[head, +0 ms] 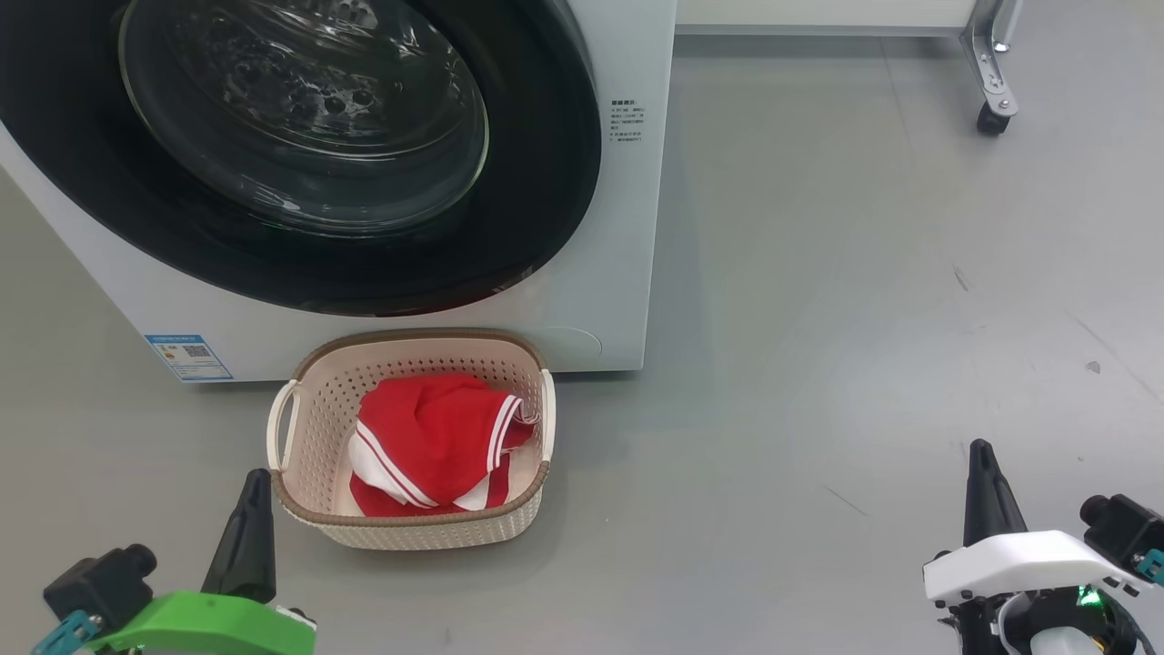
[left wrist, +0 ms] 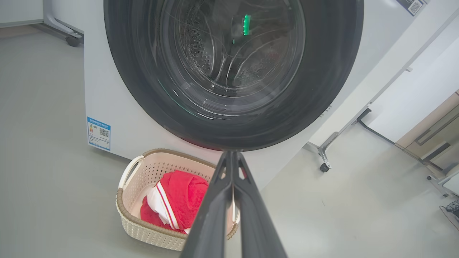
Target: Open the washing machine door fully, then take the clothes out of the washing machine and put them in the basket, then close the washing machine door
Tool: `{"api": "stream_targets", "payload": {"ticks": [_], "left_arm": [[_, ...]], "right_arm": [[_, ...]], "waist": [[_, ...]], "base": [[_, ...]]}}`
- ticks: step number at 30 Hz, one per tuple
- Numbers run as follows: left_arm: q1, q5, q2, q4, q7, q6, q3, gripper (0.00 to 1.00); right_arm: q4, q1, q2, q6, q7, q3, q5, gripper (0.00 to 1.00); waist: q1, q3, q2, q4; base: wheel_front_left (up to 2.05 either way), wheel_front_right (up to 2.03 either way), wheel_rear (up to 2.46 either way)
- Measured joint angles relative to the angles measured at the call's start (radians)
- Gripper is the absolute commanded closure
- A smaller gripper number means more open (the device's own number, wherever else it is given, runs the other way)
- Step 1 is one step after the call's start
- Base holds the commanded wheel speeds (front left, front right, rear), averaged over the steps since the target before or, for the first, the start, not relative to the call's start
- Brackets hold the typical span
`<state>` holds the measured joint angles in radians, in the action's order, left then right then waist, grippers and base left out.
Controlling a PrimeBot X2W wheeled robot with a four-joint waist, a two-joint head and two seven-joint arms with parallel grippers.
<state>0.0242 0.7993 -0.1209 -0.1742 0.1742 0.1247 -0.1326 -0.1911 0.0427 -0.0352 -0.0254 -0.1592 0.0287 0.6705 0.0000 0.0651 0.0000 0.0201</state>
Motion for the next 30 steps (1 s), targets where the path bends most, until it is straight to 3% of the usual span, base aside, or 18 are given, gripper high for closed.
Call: {"api": "stream_targets", "payload": {"ticks": [30], "left_arm": [[-0.015, 0.367, 0.006, -0.035, -0.094, -0.001, 0.054, 1.0]], "right_arm": [[-0.036, -0.038, -0.012, -0.035, 0.102, -0.052, 0.407, 1.0]], "waist": [[0.0, -0.026, 0.0, -0.009]], "base": [[0.0, 0.0, 0.0]]}}
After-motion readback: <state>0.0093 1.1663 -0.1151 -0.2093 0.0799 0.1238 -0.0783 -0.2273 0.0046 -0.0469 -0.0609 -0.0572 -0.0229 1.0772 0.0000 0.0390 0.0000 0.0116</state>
